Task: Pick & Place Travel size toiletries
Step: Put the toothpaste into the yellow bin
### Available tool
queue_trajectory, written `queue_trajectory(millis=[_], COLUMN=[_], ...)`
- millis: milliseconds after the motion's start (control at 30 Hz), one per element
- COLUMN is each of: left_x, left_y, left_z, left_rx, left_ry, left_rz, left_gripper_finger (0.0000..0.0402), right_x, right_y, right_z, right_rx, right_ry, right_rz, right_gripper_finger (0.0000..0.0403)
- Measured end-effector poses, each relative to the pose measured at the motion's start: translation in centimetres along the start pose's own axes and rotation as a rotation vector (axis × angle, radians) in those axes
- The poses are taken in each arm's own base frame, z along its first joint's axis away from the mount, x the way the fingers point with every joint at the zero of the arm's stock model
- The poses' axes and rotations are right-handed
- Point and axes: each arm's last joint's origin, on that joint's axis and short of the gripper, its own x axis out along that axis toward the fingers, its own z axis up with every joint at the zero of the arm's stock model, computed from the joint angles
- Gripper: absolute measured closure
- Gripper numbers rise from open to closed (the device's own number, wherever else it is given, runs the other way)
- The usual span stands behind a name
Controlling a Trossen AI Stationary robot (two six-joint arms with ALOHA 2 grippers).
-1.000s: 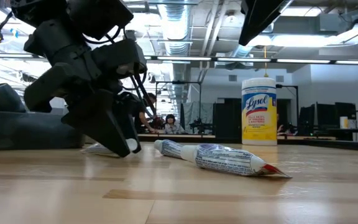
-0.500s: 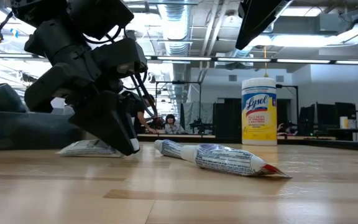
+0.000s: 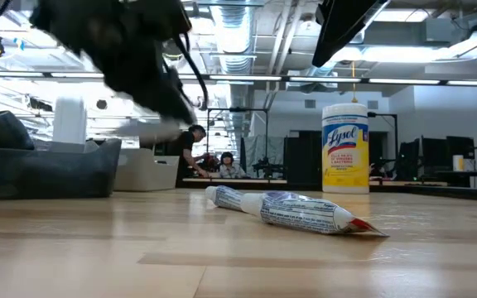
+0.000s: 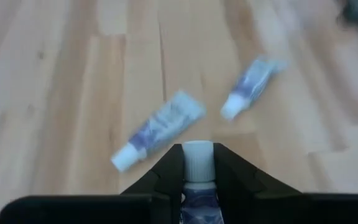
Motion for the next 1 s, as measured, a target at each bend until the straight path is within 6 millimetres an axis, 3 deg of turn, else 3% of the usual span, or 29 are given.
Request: queue_trajectory(millis=[133, 267, 400, 533, 733, 1000], left_x=[-4.1, -8.3, -11.5, -13.4, -12.6, -8.3], left_y=[0.1, -1.2, -3.9, -7.5, -11.2, -12.1], left_z=[1.3, 1.0, -0.4, -2.0, -4.9, -6.7], left_rx=[-0.120, -0.214, -0.273, -0.263, -0.166, -0.130], left_ry=[-0.038, 0.009, 0.092, 0.155, 0.189, 0.275], left_rz=[-0.026, -0.114, -0.237, -0.348, -0.258, -0.146], left_gripper_finger=[0.0340, 0.0340, 0.0340, 0.0340, 0.0340, 0.0334], right_x=[0.0, 0.0, 0.0, 0.0, 0.1, 0.2], right_y=[-0.1, -0.1, -0.1, -0.1, -0.2, -0.7], right_z=[0.0, 0.0, 0.0, 0.0, 0.1, 0.2], right_rx=[0.000, -0.002, -0.002, -0.002, 0.003, 0.014], right_ry=[0.002, 0.005, 0.005, 0.006, 0.004, 0.006], right_rz=[-0.002, -0.003, -0.003, -0.004, -0.005, -0.011], right_gripper_finger=[0.0133, 0.0133, 0.0133, 0.0133, 0.0133, 0.0133])
